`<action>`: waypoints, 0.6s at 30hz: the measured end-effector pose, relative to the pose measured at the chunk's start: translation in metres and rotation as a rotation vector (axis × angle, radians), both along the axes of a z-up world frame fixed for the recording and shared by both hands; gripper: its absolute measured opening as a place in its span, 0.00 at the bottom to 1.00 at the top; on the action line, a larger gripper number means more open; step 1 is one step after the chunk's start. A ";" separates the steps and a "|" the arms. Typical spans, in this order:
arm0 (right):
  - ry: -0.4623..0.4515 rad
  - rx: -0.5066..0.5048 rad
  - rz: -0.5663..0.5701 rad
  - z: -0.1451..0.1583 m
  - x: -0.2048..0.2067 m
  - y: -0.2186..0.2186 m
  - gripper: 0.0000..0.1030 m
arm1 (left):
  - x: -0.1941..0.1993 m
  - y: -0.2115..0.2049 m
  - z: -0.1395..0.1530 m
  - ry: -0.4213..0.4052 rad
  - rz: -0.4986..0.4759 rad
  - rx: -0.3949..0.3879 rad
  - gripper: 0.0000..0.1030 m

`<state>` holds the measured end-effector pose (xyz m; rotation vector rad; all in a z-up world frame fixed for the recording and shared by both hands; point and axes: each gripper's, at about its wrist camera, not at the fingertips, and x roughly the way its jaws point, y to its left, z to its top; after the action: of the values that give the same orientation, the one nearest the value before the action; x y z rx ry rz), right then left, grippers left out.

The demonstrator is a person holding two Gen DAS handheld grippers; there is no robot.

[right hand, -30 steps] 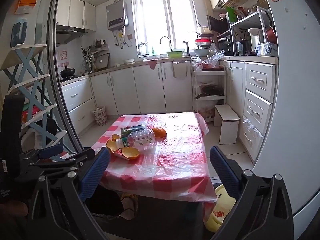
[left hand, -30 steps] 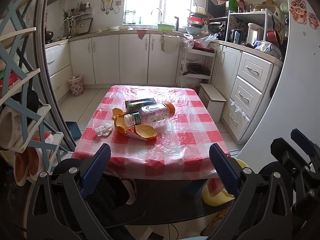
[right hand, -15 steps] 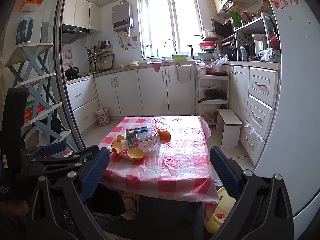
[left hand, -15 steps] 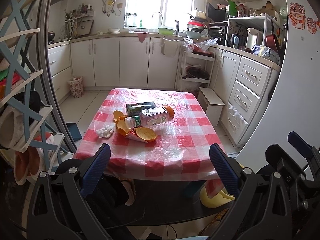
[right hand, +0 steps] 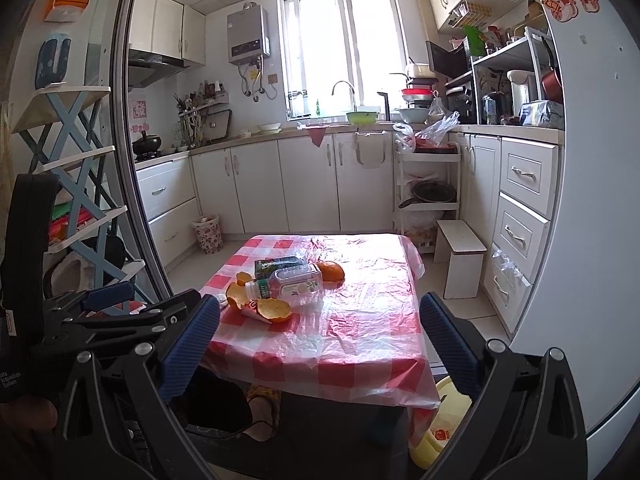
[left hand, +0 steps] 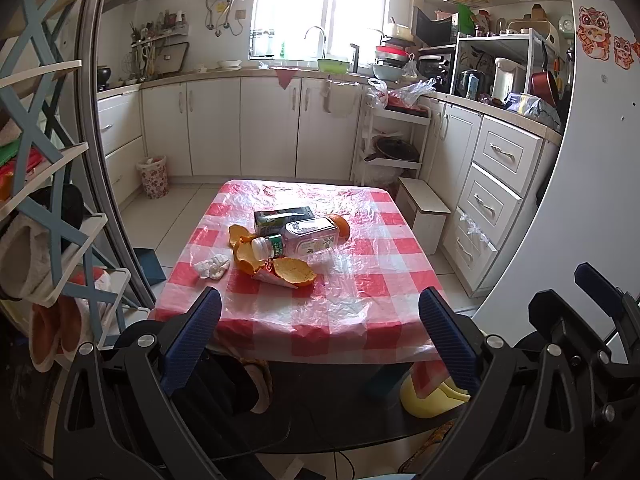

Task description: Collect trash

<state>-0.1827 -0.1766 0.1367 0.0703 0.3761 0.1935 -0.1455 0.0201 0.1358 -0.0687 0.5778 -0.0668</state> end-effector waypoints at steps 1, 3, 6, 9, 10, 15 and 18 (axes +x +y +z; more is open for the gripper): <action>-0.001 -0.001 0.001 0.000 0.000 0.000 0.93 | 0.000 0.001 0.000 0.000 0.000 -0.001 0.92; -0.004 -0.001 0.004 -0.001 0.000 0.001 0.93 | 0.000 0.000 0.000 -0.001 0.001 0.000 0.92; 0.007 -0.003 0.007 -0.001 0.001 0.001 0.93 | 0.000 0.001 0.000 0.001 0.000 -0.003 0.92; 0.011 -0.003 0.009 -0.002 0.002 0.001 0.93 | 0.000 0.002 0.000 0.002 0.002 -0.007 0.92; 0.012 -0.001 0.010 -0.002 0.002 0.001 0.93 | 0.000 0.002 0.000 0.002 0.002 -0.007 0.92; 0.020 -0.007 0.015 -0.004 0.004 0.002 0.93 | 0.001 0.003 0.000 0.003 0.006 -0.013 0.92; 0.023 0.000 0.018 -0.005 0.004 0.001 0.93 | 0.002 0.004 -0.002 0.005 0.010 -0.010 0.92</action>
<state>-0.1785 -0.1757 0.1319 0.0692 0.4000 0.2105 -0.1431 0.0236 0.1341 -0.0819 0.5823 -0.0600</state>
